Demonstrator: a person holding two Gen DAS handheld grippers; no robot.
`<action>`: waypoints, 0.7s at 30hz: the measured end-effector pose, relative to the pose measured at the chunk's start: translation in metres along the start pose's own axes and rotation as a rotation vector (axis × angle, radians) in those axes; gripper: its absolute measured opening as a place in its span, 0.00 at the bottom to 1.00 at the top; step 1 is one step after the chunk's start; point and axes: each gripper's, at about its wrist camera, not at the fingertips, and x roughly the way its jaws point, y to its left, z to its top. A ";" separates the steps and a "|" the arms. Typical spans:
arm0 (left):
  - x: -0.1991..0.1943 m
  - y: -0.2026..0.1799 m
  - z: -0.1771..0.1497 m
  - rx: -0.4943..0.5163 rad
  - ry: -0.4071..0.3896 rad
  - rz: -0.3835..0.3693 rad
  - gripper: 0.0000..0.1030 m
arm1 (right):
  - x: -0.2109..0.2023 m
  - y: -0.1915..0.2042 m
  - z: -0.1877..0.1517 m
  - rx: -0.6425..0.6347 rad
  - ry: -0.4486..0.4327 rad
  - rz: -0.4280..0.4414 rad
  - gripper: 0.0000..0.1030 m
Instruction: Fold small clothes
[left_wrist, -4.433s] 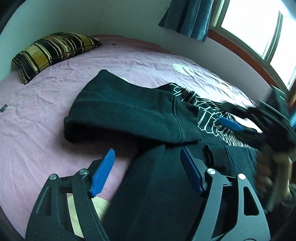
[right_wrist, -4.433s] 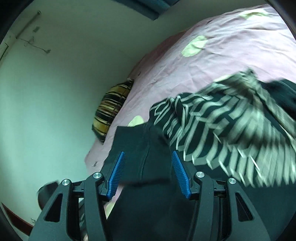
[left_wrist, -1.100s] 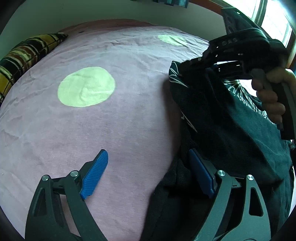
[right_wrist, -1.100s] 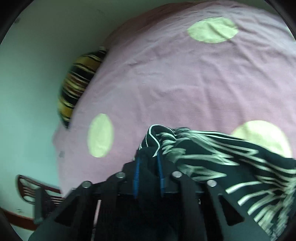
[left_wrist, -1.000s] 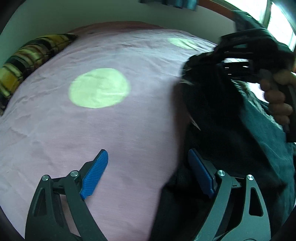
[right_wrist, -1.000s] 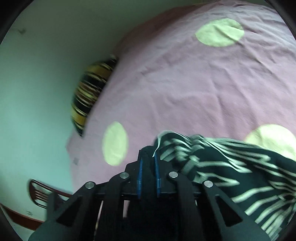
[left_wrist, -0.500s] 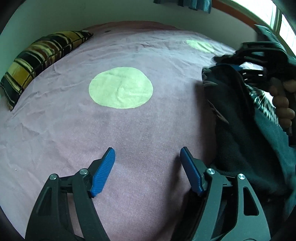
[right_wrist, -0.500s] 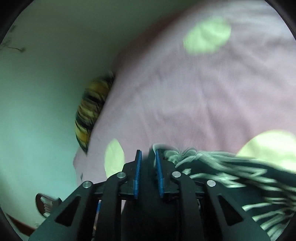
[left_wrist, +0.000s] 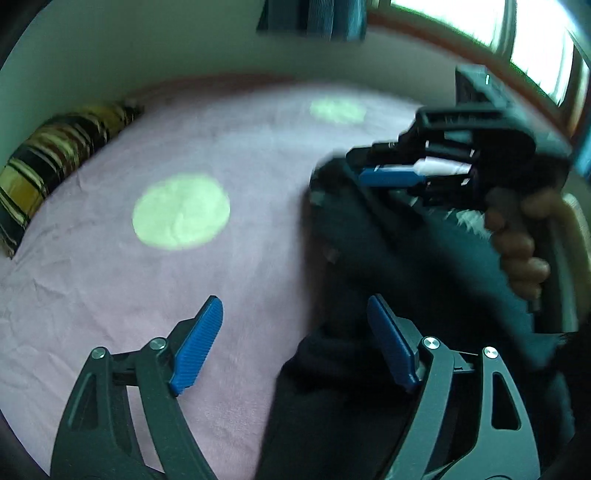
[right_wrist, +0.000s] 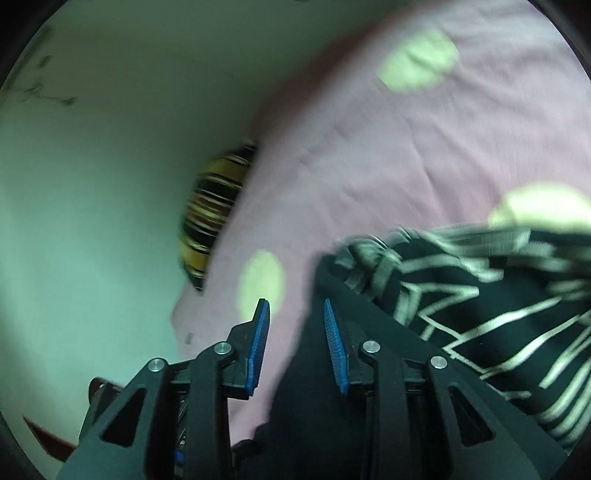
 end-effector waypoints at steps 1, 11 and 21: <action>0.012 0.004 -0.003 -0.018 0.038 -0.015 0.79 | 0.009 -0.010 -0.001 0.011 0.005 -0.054 0.29; -0.022 0.040 -0.009 -0.118 -0.009 -0.239 0.84 | -0.098 0.015 -0.048 -0.055 -0.144 -0.046 0.48; -0.090 0.083 -0.103 -0.137 0.091 -0.296 0.84 | -0.345 -0.066 -0.294 0.160 -0.436 -0.319 0.54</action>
